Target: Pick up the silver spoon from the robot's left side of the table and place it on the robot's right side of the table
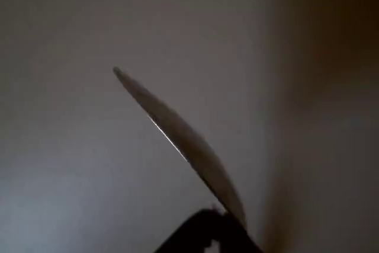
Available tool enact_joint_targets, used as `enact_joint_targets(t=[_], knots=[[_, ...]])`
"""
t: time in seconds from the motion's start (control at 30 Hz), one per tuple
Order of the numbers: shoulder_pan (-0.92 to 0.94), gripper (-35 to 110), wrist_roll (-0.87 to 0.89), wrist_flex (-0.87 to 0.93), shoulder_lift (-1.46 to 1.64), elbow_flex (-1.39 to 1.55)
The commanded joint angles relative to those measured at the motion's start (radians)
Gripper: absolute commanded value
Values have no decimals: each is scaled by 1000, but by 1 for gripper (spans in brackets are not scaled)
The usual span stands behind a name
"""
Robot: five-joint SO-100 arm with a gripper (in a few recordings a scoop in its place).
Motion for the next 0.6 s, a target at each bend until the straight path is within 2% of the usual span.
enact_joint_targets(t=[0.0,0.57], knots=[[32,-1,-46,11,-9,-12],[67,-2,-124,12,-140,-12]])
